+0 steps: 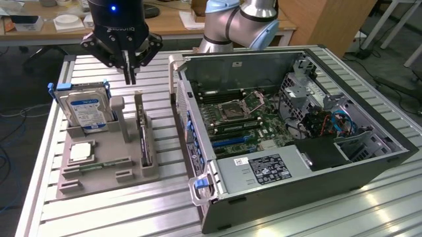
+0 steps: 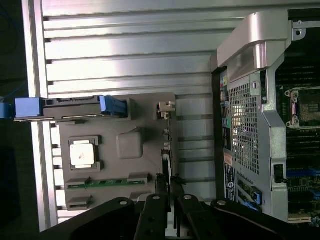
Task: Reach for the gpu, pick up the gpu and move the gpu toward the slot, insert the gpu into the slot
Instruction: 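Pick up the gpu and move the gpu toward the slot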
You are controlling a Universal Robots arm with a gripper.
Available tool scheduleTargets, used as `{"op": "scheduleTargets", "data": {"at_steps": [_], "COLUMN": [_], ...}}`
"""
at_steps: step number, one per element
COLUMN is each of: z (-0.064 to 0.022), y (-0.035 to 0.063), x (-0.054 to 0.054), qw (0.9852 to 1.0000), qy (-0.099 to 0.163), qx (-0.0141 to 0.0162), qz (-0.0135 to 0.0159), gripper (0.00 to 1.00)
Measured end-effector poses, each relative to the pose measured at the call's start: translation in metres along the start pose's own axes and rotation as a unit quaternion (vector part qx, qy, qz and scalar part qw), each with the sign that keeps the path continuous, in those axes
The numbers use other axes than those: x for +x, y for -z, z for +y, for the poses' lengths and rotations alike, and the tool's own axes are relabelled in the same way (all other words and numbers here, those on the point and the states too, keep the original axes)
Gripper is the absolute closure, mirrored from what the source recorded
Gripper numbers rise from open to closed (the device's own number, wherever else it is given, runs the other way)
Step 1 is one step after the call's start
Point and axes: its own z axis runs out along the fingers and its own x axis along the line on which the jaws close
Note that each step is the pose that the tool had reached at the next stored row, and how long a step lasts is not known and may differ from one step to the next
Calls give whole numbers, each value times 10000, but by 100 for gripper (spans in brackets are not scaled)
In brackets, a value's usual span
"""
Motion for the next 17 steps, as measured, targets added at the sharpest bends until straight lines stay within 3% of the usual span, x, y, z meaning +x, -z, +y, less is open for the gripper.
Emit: {"op": "scheduleTargets", "data": {"at_steps": [7,9,10,11,17], "z": [0,-2,-5,-5,-6], "y": [0,-1,-1,0,-12], "x": [0,5,9,9,8], "qw": [10000,10000,10000,10000,9989], "qy": [0,1,16,60,460], "qx": [0,0,0,2,20], "qz": [0,0,0,3,20], "gripper": [53,53,47,47,47]}}
